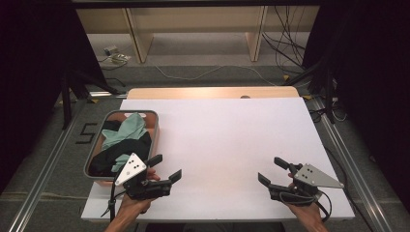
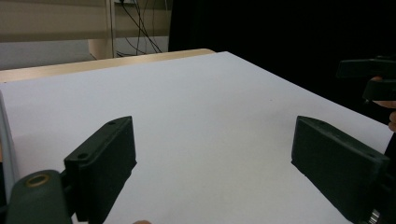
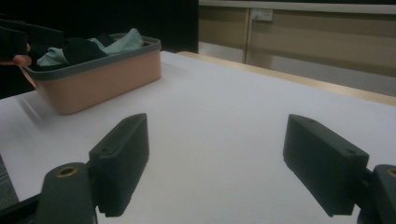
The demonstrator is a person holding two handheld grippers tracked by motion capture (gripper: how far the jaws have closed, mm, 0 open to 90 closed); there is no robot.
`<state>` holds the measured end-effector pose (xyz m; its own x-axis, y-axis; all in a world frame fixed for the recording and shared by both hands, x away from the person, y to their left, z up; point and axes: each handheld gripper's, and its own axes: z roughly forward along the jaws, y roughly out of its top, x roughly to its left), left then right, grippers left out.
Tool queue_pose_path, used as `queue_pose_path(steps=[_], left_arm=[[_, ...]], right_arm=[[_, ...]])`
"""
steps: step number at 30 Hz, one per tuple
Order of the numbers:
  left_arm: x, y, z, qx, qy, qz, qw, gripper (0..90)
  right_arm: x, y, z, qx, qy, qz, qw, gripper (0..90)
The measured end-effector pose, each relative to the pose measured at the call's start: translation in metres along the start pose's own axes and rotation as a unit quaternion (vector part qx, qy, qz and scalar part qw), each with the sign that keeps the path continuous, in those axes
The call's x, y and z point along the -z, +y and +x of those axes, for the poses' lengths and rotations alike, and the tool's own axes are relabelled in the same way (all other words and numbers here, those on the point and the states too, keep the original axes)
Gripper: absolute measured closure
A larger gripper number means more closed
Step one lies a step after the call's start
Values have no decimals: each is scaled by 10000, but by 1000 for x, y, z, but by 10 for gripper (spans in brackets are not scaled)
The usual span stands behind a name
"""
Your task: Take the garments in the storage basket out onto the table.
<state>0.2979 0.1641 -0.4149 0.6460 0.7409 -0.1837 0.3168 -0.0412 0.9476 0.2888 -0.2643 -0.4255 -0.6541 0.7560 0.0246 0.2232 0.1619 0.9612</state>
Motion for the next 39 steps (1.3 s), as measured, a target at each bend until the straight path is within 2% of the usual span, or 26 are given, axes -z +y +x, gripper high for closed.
queue_pose_path(steps=[12,18,21,24,27,30,34,35,37,39], left_arm=[[-1,5,2,77,51,-60,9999,131],[-4,7,2,83,93,-2,9999,132],[-4,11,2,55,186,7,9998,132],[-7,18,4,171,298,63,9994,136],[-11,25,5,176,365,103,9991,141],[-15,32,5,97,433,94,9990,142],[-20,41,7,148,492,139,9986,142],[-21,44,8,162,530,152,9983,142],[-23,50,9,92,738,218,9970,142],[-24,56,11,130,782,244,9966,143]], right_arm=[[1,1,0,-110,54,-59,9999,234],[0,1,0,-100,53,-69,9999,234],[0,1,-1,-97,35,-52,9999,234],[0,1,-1,-96,45,-54,9999,234],[0,1,0,-84,37,-47,9999,234],[0,1,0,-105,47,-62,9999,234],[0,1,-1,-158,70,-68,9998,234],[0,1,-1,-155,70,-68,9998,234],[0,1,-1,-145,66,-66,9999,234],[-1,1,-1,-144,78,-69,9998,234]])
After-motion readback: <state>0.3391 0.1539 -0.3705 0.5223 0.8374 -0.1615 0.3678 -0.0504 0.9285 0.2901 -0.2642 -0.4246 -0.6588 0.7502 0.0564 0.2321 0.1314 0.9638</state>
